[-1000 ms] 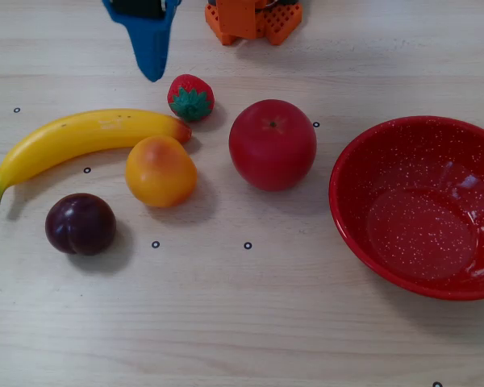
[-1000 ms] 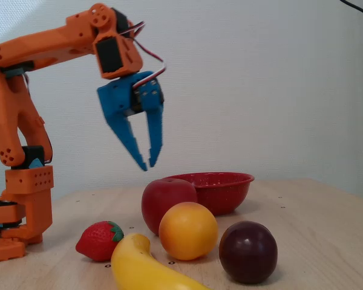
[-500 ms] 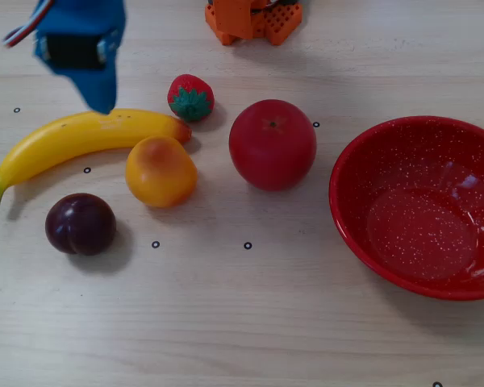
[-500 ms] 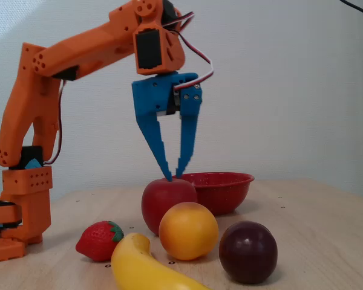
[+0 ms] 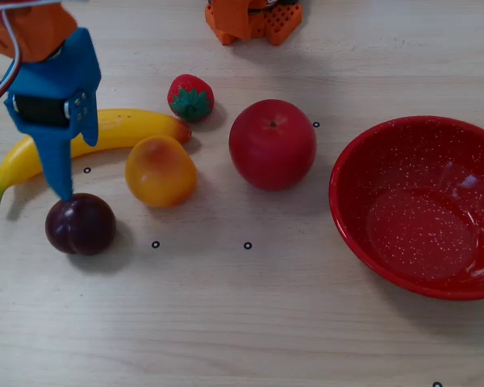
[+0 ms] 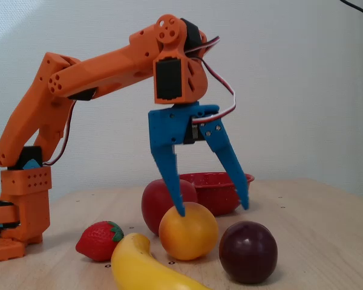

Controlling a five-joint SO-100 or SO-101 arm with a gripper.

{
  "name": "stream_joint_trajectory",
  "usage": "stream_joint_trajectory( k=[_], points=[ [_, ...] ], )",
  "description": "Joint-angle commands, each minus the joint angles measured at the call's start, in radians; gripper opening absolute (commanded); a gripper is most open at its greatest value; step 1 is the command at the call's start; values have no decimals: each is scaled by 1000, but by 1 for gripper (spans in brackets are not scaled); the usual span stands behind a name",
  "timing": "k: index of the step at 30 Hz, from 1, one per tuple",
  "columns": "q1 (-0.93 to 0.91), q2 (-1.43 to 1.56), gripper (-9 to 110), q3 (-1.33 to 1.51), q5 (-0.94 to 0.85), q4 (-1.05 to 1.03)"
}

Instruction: Put the plum in the red bowl.

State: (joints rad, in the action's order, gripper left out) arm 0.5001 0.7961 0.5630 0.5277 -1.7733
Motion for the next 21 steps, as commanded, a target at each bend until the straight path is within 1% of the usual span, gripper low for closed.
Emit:
stream_joint_trajectory(
  k=[1, 9, 21],
  points=[
    [31, 34, 42, -94, 32, 40],
    [32, -60, 50, -153, 95, 71],
    [-8, -158, 52, -227, 106, 78]
  ],
)
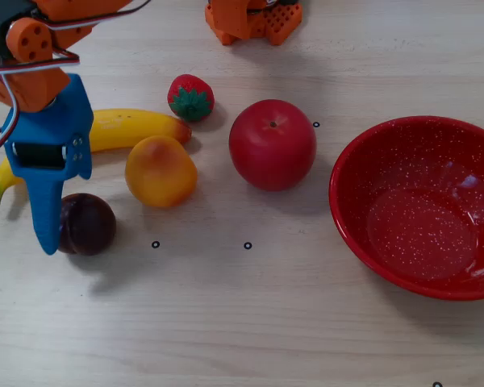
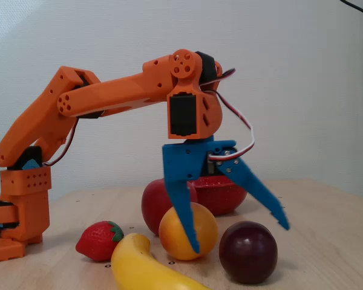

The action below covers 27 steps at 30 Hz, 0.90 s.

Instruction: Put the plum in the red bowl.

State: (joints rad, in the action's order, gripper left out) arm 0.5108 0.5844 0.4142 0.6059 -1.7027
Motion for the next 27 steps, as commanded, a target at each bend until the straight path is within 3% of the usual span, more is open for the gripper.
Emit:
stream_joint_trajectory(
  k=[1, 27],
  points=[
    [-20, 48, 52, -80, 29, 14],
    [-55, -14, 52, -91, 80, 75]
  ],
)
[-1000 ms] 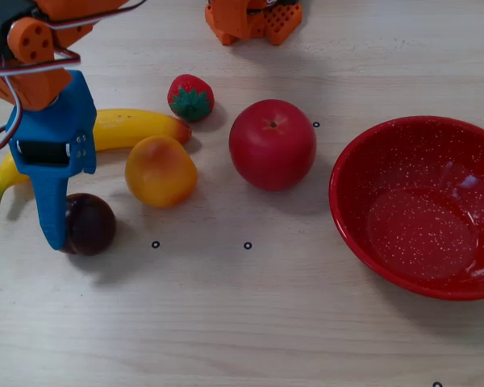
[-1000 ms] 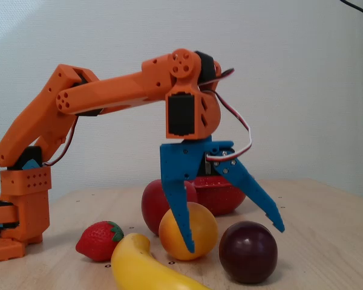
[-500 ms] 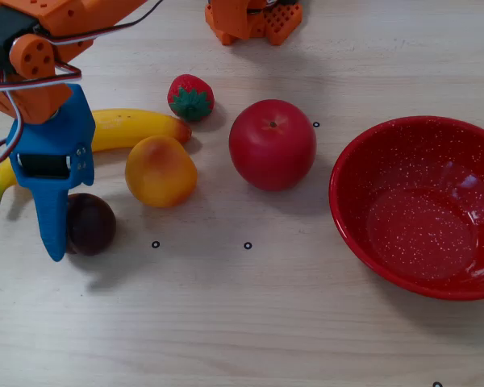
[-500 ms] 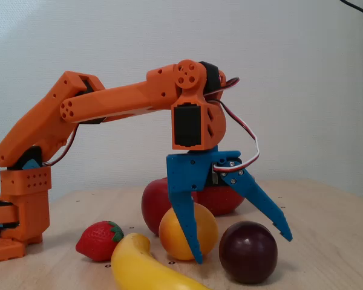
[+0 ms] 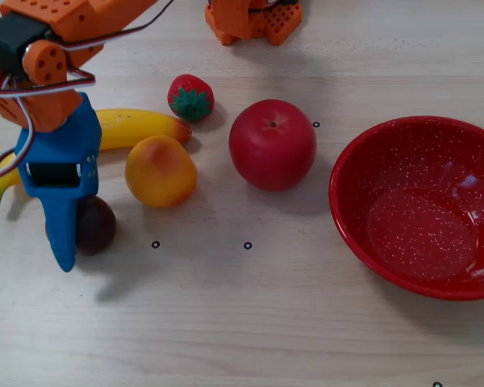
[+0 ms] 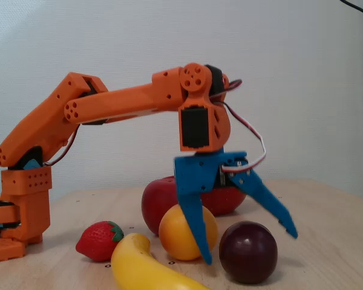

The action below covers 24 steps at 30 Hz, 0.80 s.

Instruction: Put the plum in the red bowl.

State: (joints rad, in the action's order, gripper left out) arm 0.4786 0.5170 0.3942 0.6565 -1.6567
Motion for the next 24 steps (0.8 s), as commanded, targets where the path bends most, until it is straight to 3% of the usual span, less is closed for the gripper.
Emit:
stream_joint_trajectory(
  k=[1, 14, 24],
  points=[
    [-21, 51, 52, -71, 29, 34],
    [-20, 34, 51, -71, 49, 78],
    [-20, 31, 44, -71, 71, 97]
  ],
)
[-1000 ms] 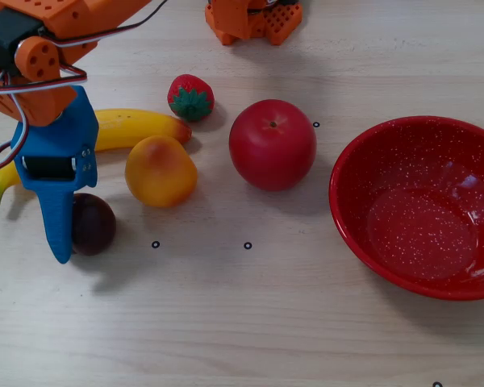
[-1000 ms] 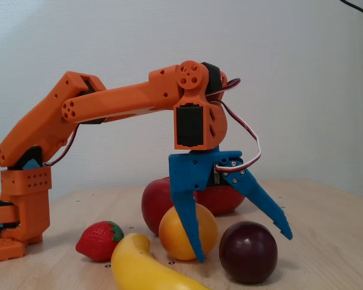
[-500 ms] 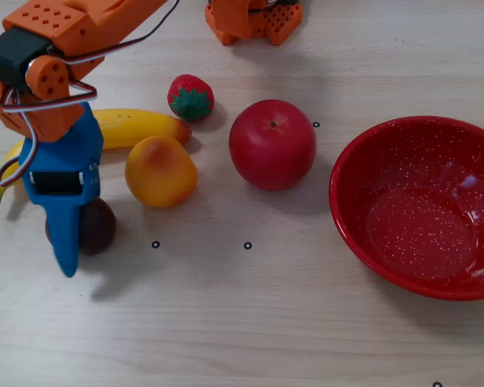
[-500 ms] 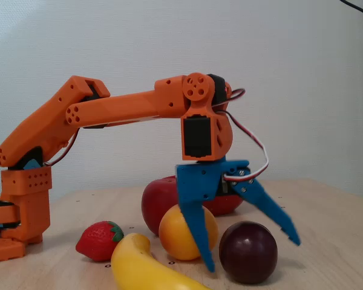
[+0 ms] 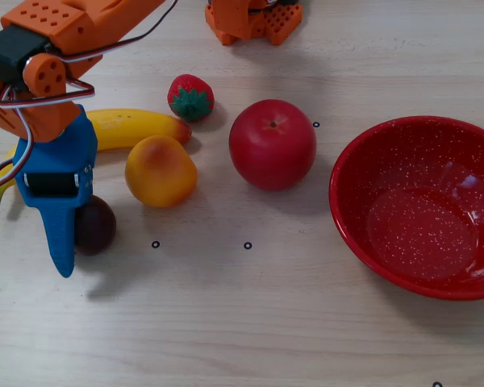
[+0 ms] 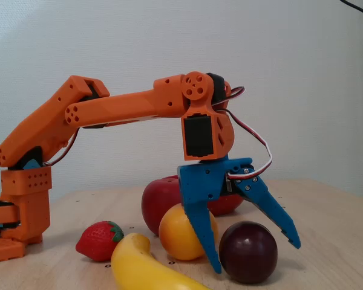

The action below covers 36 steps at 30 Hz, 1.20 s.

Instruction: Put the plum in the red bowl.

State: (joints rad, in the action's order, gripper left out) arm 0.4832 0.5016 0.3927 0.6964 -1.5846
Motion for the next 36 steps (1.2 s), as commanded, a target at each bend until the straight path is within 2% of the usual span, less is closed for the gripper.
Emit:
stream_joint_trajectory(
  k=[1, 5, 8, 16, 27, 36],
  points=[
    [-25, 46, 43, -69, 32, 25],
    [-21, 46, 39, -66, 49, 23],
    [-20, 44, 31, -66, 66, 18],
    [-14, 49, 0, -69, 89, 17],
    [-14, 135, 0, -144, 54, -87],
    [-63, 330, 0, -163, -32, -137]
  ],
)
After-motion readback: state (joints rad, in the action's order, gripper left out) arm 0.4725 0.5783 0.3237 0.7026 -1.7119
